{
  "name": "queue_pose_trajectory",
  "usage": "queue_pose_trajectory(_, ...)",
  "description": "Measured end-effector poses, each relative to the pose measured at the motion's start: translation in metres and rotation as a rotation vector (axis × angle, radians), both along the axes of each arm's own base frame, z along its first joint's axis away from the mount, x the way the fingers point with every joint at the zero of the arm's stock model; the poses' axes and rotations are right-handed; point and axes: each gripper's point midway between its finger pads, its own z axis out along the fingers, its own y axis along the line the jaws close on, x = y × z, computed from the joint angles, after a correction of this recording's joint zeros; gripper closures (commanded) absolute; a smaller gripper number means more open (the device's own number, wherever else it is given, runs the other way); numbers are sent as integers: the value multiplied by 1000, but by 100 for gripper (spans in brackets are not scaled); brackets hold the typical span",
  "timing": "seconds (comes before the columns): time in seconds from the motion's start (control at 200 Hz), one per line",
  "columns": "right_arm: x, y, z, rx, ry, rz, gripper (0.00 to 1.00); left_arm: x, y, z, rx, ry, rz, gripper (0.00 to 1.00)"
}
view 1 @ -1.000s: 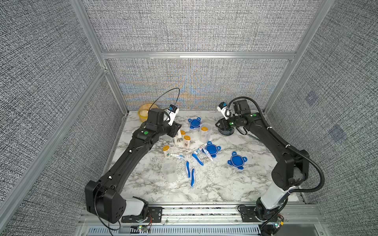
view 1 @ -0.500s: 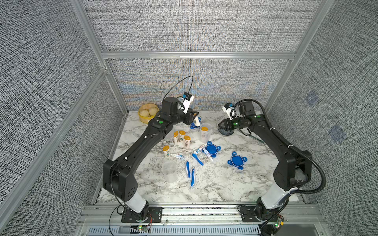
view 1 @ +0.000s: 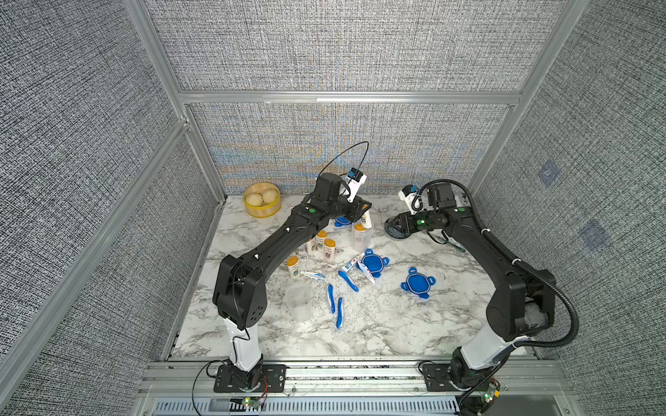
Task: Pack away toiletry kits
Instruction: Place the toiletry item into the container.
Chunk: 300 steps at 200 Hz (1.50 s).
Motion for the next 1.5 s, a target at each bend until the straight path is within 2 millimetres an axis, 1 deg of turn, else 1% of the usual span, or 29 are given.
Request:
queue_pose_trajectory(0.115, -1, -1, -2, 2, 4, -1, 51, 5, -3, -6, 14, -8, 6, 69)
queue_pose_trajectory(0.43, 0, -3, -1, 3, -2, -4, 51, 23, -2, -20, 62, -36, 60, 70)
queue_pose_trajectory(0.58, 1, -4, -1, 3, -2, -7, 51, 22, -5, -26, 75, -34, 50, 70)
queue_pose_trajectory(0.716, 1, -5, -1, 2, -1, -10, 51, 17, -7, -30, 99, -27, 34, 70)
queue_pose_trajectory(0.841, 2, -5, -4, 2, 4, -11, 51, 13, -8, -37, 129, -11, 21, 71)
queue_pose_trajectory(1.006, 2, -5, -3, 4, 4, -9, 52, 14, -9, -46, 171, 1, 25, 71)
queue_pose_trajectory(1.096, 2, -5, -3, 4, 4, -9, 51, 17, -12, -56, 184, 14, 22, 71)
queue_pose_trajectory(1.246, 2, -5, -3, 4, 4, -8, 51, 19, -15, -81, 223, 55, 18, 70)
queue_pose_trajectory(1.351, 2, -5, -3, 5, 4, -8, 51, 22, -17, -91, 235, 64, 18, 70)
queue_pose_trajectory(1.401, 2, -5, -4, 4, 6, -8, 51, 24, -18, -94, 238, 65, 18, 68)
queue_pose_trajectory(1.501, 2, -5, -5, 4, 9, -8, 51, 26, -18, -99, 252, 67, 23, 61)
